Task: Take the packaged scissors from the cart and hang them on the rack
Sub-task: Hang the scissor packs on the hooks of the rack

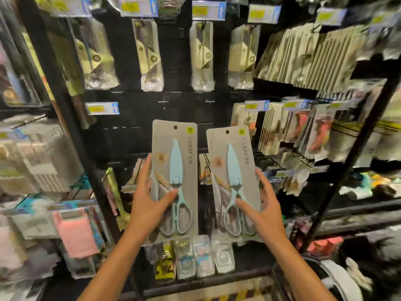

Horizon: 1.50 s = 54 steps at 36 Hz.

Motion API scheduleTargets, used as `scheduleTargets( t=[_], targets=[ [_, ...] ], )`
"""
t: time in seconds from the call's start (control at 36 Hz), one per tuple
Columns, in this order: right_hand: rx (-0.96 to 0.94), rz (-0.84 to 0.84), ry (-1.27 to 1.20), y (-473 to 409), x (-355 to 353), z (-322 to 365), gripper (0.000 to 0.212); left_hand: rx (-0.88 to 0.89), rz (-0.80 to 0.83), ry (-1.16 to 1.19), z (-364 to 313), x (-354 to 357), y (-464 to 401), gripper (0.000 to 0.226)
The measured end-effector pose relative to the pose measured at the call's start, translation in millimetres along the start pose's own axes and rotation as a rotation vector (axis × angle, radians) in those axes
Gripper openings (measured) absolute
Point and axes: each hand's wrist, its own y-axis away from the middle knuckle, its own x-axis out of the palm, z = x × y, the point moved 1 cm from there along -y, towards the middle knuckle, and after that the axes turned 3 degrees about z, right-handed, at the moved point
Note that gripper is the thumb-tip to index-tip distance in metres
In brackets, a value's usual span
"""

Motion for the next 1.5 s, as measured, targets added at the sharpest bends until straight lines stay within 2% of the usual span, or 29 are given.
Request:
scheduleTargets(
  t=[0.31, 0.75, 1.06, 1.5],
  targets=[
    [0.01, 0.06, -0.059, -45, -1, -24, 0.089, 0.018, -0.05, -0.13, 8, 11, -35, 0.103],
    [0.001, 0.077, 0.004, -151, 56, -47, 0.085, 0.078, -0.042, -0.033, 51, -13, -135, 0.102],
    [0.008, 0.05, -0.018, -194, 56, -81, 0.086, 0.118, -0.032, -0.055, 77, -5, -178, 0.102],
    [0.003, 0.1, -0.094, -238, 61, -114, 0.088, 0.171, -0.117, -0.085, 98, 17, -211, 0.101]
  ],
)
